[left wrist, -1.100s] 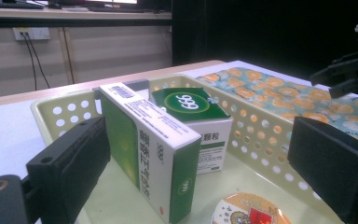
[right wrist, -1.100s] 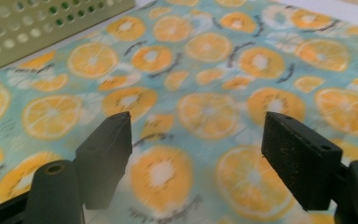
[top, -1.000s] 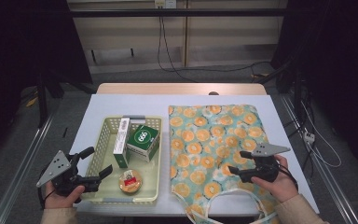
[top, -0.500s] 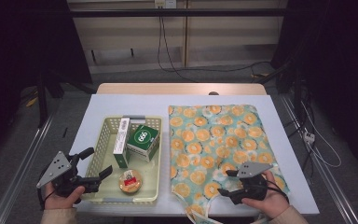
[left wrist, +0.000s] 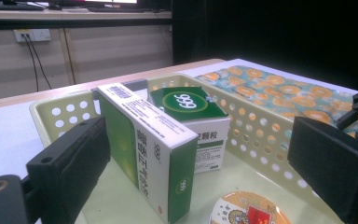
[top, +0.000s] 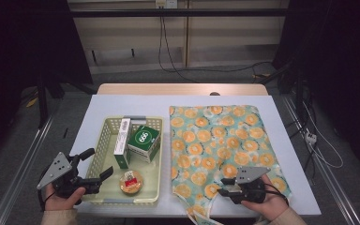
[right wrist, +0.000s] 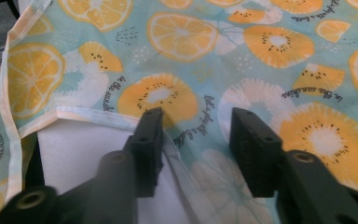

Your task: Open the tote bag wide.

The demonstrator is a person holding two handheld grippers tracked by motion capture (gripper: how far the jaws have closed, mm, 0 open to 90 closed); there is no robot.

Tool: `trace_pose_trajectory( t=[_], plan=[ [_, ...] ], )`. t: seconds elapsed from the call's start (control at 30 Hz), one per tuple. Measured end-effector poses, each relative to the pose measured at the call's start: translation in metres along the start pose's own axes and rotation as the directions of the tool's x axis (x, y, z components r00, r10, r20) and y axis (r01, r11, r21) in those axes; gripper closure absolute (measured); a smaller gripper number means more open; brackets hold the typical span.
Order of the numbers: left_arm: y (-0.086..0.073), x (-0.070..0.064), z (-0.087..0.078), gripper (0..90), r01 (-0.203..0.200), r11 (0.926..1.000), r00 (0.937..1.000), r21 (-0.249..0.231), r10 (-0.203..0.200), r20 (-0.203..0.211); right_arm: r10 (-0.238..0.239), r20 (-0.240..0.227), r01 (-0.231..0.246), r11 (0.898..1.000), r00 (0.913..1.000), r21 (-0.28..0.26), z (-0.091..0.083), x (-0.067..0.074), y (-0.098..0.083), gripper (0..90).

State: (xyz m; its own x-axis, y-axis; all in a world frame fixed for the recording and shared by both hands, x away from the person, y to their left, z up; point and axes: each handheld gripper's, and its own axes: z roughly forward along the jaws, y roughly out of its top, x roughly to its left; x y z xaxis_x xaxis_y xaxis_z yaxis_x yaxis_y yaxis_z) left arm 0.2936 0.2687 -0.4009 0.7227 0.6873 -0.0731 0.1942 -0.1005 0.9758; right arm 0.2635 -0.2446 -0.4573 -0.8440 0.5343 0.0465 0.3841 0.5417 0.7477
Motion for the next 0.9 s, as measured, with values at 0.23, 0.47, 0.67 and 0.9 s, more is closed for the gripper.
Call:
trace_pose_trajectory(
  t=[0.23, 0.47, 0.67, 0.9],
  plan=[
    [0.0, 0.0, 0.0, 5.5, -0.004, 1.0, 1.0, 0.005, 0.004, 0.0, 0.011, -0.038, -0.011, 1.0, 0.9992, 0.007, 0.002, 0.0, 0.002, 86.2],
    [0.0, 0.0, 0.0, 5.4, -0.006, 1.0, 1.0, 0.0, 0.006, -0.001, 0.011, -0.02, -0.011, 1.0, 0.9997, 0.013, 0.002, 0.002, 0.004, 90.0],
    [0.001, -0.001, 0.0, 5.5, -0.008, 1.0, 1.0, 0.005, 0.008, -0.004, 0.062, -0.021, -0.062, 0.998, 0.9979, -0.015, 0.006, -0.001, 0.012, 90.0],
    [0.001, 0.0, -0.001, 5.5, -0.012, 0.9999, 0.9999, 0.001, 0.012, -0.004, 0.088, -0.018, -0.089, 0.995, 0.9959, -0.048, 0.021, -0.009, 0.033, 90.0]
  ],
)
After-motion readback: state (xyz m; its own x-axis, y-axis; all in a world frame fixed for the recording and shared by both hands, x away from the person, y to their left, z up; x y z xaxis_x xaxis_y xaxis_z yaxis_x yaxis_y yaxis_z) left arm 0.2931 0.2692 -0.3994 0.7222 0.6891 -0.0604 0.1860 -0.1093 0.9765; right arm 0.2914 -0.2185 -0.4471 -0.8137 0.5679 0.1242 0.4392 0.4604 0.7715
